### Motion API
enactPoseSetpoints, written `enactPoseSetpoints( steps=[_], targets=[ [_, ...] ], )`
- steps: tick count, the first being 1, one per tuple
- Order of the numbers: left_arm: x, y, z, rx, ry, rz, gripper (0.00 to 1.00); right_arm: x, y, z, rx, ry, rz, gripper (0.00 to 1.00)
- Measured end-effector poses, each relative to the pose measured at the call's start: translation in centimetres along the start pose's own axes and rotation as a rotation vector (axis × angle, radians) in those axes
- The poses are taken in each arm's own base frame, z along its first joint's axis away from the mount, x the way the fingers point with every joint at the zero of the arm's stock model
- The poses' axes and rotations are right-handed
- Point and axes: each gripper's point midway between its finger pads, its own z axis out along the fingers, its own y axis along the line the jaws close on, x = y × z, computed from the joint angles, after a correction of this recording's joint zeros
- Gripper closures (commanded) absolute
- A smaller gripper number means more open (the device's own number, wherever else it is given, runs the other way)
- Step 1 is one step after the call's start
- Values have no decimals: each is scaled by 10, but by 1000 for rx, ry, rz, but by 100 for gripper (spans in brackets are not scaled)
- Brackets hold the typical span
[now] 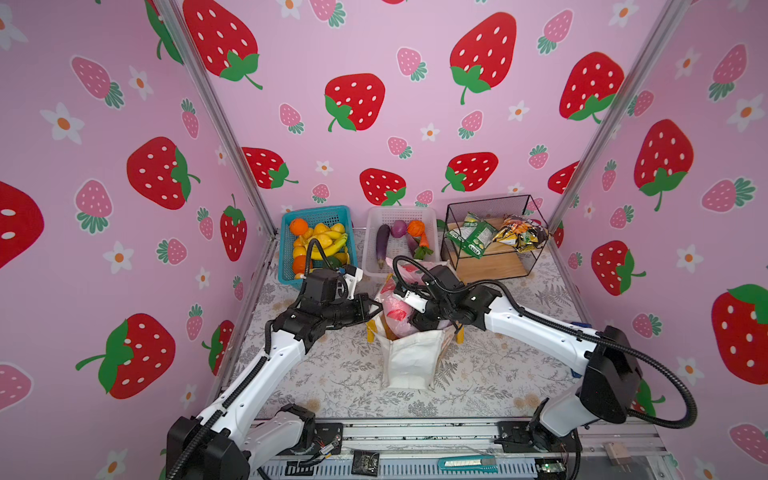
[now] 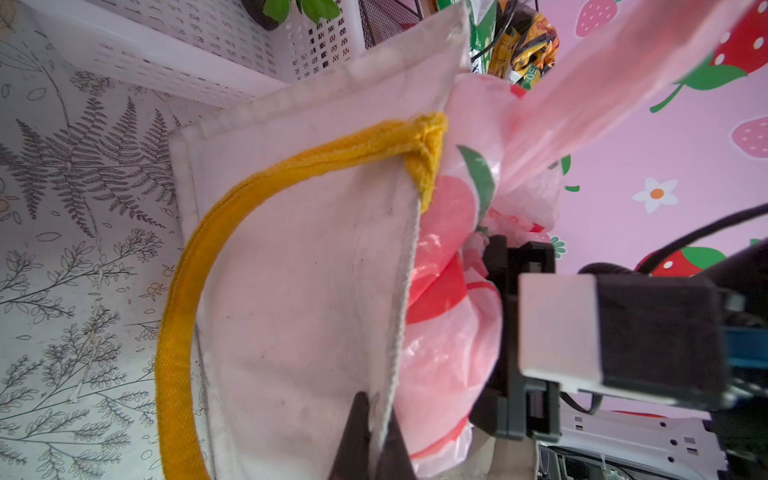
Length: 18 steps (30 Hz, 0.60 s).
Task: Place the mixed food into the grocery bags and tie them
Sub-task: 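Lower the pink bag into the tote with right gripper while left holds tote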
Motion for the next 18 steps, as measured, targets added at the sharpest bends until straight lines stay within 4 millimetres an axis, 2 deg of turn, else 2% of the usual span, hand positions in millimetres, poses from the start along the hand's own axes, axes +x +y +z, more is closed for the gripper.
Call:
enactPoseSetpoints(
  steps=[6,10,14,18],
  targets=[
    [-2,3,-1,-20,-16,-13,100,3,16,9,-72,-29,-71,32],
    [-4,9,-2,-47,-38,-14,100,0,26,5,-120,-63,-103,26],
    [-5,12,-2,-58,-48,-11,100,-6,43,-22,-173,-127,-110,18],
    [-7,15,-2,-69,-60,-6,100,-31,47,-66,-167,-253,-120,14]
  ],
)
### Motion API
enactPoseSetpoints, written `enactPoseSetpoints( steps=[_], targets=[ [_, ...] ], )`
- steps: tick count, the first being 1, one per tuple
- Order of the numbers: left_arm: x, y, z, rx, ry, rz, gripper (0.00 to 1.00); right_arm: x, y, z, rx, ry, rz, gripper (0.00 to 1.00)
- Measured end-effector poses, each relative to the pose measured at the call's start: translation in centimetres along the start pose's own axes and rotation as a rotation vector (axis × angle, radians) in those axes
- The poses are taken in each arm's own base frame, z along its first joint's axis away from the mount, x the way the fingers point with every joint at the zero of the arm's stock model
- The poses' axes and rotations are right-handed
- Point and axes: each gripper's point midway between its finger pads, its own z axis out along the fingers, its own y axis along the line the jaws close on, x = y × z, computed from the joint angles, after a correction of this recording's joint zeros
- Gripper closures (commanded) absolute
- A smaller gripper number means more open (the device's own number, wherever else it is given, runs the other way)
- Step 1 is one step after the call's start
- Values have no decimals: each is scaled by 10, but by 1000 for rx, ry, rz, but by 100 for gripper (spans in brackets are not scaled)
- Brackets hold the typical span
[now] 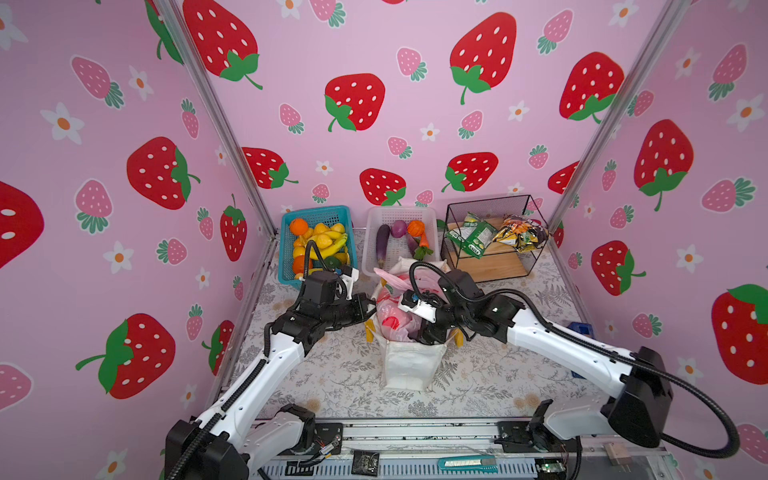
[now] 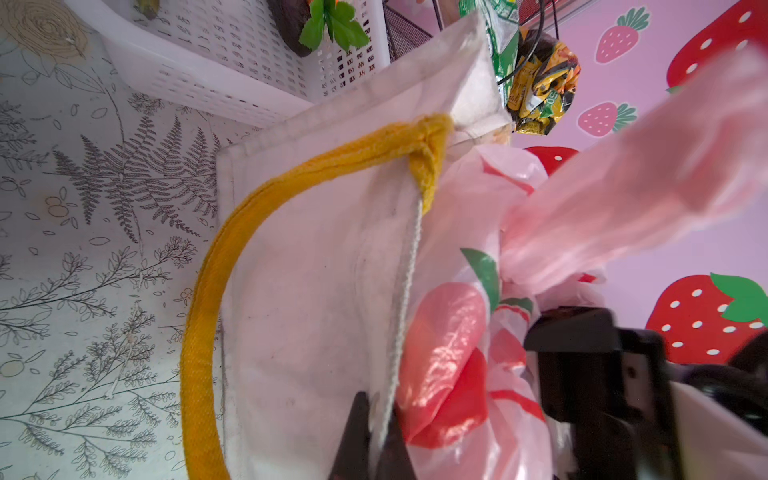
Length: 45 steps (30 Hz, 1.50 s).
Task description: Place the mixed food into the grocery bags and tie them
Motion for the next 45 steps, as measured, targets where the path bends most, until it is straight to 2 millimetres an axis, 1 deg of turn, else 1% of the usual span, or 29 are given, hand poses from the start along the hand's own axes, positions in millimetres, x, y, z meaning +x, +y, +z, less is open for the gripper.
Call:
enactPoseSetpoints(
  steps=[2,5,6,8,10,11,13,14,16,17,18,19,22,25,29,32,35,37,38,40,42,43,45],
  targets=[
    [0,0,0,-2,-3,4,100,-18,-3,-17,25,-53,-9,14],
    [-1,1,0,-6,-5,9,100,-41,-17,-35,80,-110,0,14],
    [-1,1,0,-7,-6,9,100,-47,-25,-40,106,-126,17,14],
    [-1,1,0,-8,-7,12,100,-53,-49,-48,180,-137,61,16],
    [-1,1,0,-7,-7,13,100,-56,-74,-49,248,-131,108,21],
    [-1,1,0,-7,-7,13,100,-56,-84,-45,269,-122,127,24],
    [-1,1,0,-7,-7,14,100,-47,-97,-29,287,-82,166,34],
    [-1,1,0,-7,-7,14,100,-39,-98,-20,280,-55,179,37],
    [-1,1,0,-7,-8,13,99,-17,-93,5,250,16,207,45],
    [-1,1,0,-7,-8,13,97,-7,-88,15,234,46,213,48],
    [-1,1,0,-7,-8,12,96,4,-81,25,215,79,224,53],
    [-2,1,0,-6,-9,11,96,16,-73,34,195,110,235,56],
    [-2,1,-2,-9,-17,5,96,37,-60,47,170,156,252,59],
    [-5,2,-4,-20,-34,-2,96,44,-56,53,168,155,262,60],
    [-6,2,-5,-28,-44,-13,96,49,-57,70,161,157,263,60],
    [-6,3,-5,-30,-46,-24,95,49,-59,87,164,172,253,57],
    [-6,5,-4,-32,-47,-31,96,45,-64,91,189,178,240,49],
    [-6,5,-4,-25,-50,-30,96,43,-65,86,201,178,236,38],
    [-5,4,-5,-22,-53,-29,96,42,-66,82,208,176,235,34],
    [-5,4,-5,-16,-58,-27,96,36,-65,68,214,159,229,26],
    [-4,4,-6,-13,-62,-25,97,26,-62,52,211,125,222,21],
    [-5,3,-6,-12,-64,-25,97,20,-60,44,209,107,215,20],
    [-5,4,-6,-11,-67,-25,97,0,-57,24,206,45,198,21]
  ],
)
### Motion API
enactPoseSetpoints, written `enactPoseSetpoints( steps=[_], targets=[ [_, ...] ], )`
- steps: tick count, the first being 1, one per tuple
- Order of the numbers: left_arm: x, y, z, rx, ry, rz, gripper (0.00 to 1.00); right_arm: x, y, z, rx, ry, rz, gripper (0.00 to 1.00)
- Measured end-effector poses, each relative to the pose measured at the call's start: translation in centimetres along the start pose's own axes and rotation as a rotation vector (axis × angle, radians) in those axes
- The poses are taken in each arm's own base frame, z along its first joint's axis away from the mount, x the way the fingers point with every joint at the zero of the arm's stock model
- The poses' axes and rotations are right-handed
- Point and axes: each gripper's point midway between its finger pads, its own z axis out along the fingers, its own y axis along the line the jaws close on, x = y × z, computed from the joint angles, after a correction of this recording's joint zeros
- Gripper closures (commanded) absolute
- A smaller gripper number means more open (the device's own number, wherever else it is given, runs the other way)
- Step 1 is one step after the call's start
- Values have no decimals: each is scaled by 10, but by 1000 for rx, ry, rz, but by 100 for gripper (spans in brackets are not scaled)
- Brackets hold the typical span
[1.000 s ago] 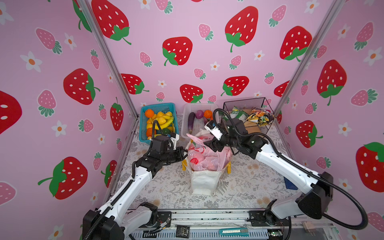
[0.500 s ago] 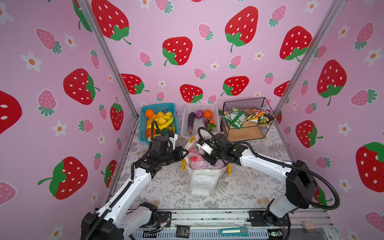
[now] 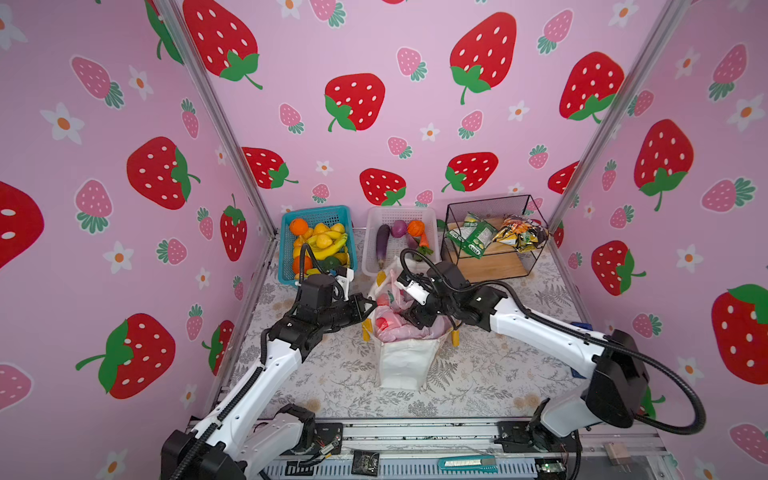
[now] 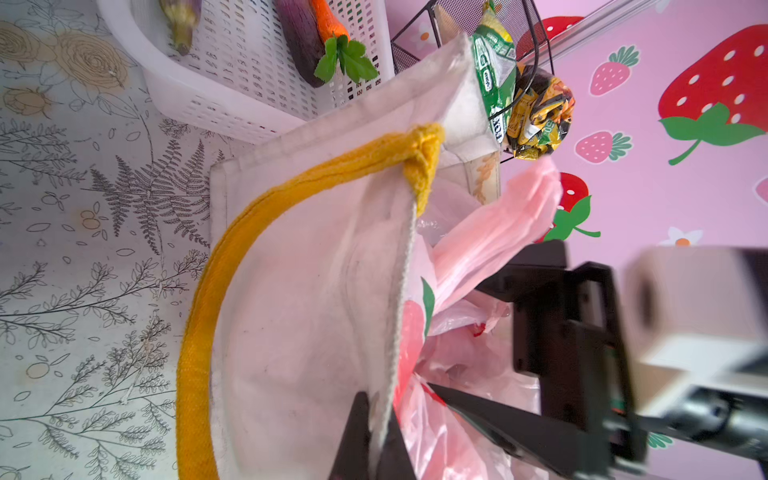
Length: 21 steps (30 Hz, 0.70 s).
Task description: Place the mixed food into the grocery bags and tie them
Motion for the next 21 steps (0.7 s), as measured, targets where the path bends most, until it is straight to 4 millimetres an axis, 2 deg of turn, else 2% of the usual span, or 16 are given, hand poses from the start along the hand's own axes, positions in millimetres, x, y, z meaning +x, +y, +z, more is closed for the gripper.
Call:
enactPoseSetpoints(
  steps=[3,5,8,12,16,20,21],
  targets=[
    [0,0,0,1,-2,1,97,-18,9,-19,-31,-66,-19,27],
    [0,0,0,2,-2,1,97,-21,18,-16,-58,-69,-31,36],
    [0,0,0,1,-2,1,95,-13,27,6,-97,-25,-30,47],
    [0,1,0,-1,-1,0,96,7,33,43,-127,42,-16,55],
    [0,2,1,-9,-5,-1,90,23,30,62,-117,93,-6,54],
    [-2,2,-1,-10,-18,4,93,18,27,53,-94,81,-7,36],
    [-2,2,-1,-11,-21,5,99,16,26,46,-87,71,-4,32]
  ],
)
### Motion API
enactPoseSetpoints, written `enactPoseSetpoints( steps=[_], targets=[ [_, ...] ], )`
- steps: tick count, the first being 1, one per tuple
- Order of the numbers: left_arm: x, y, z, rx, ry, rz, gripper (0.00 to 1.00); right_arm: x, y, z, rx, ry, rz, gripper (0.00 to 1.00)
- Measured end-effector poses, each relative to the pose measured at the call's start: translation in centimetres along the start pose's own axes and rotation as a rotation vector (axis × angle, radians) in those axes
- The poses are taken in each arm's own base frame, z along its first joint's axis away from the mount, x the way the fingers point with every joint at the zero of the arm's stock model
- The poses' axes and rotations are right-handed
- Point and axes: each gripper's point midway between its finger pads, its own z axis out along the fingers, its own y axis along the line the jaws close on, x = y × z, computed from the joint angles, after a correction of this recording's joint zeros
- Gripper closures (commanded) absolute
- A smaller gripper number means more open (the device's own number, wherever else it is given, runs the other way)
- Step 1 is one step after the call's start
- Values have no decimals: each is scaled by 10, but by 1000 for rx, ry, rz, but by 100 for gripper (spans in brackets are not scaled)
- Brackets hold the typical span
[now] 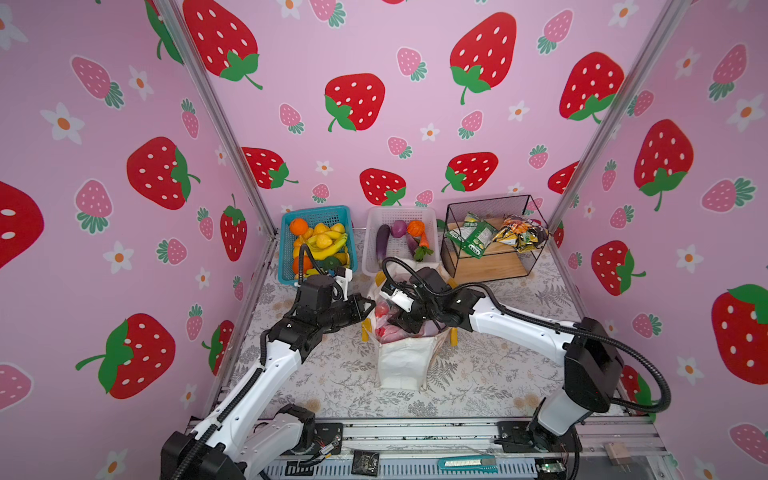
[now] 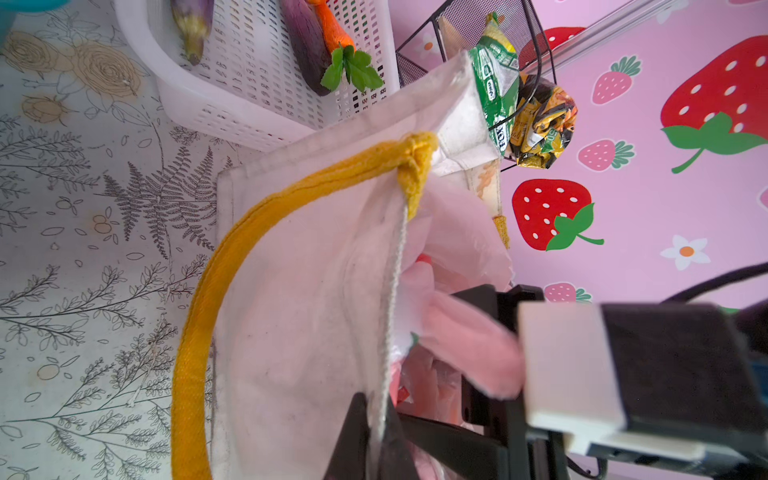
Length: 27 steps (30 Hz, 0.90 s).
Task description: Place the mixed food into the grocery bags and tie them
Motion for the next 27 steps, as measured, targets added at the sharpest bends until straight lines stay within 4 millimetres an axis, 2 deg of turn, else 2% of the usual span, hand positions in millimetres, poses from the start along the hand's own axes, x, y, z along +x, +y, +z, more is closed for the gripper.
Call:
enactPoseSetpoints(
  steps=[4,6,9,11,14,18,20,25,27],
  targets=[
    [0,1,0,-5,-5,3,100,-9,-6,-46,32,-71,20,26],
    [-1,1,0,-8,-7,4,100,-14,-18,-75,74,-129,47,27],
    [-1,1,0,-8,-7,5,100,-8,-42,-107,156,-171,106,34],
    [-1,1,0,-8,-7,5,100,4,-58,-113,207,-155,149,41],
    [-1,1,0,-7,-6,5,100,28,-64,-96,212,-80,197,50],
    [-1,1,1,-5,-4,4,100,54,-53,-54,148,28,227,58],
    [0,1,2,-1,-2,1,100,58,-45,-37,117,56,221,60],
    [2,4,5,2,4,-13,100,43,-32,-2,75,60,181,61],
    [3,5,6,3,3,-16,100,38,-30,12,64,58,170,57]
  ],
)
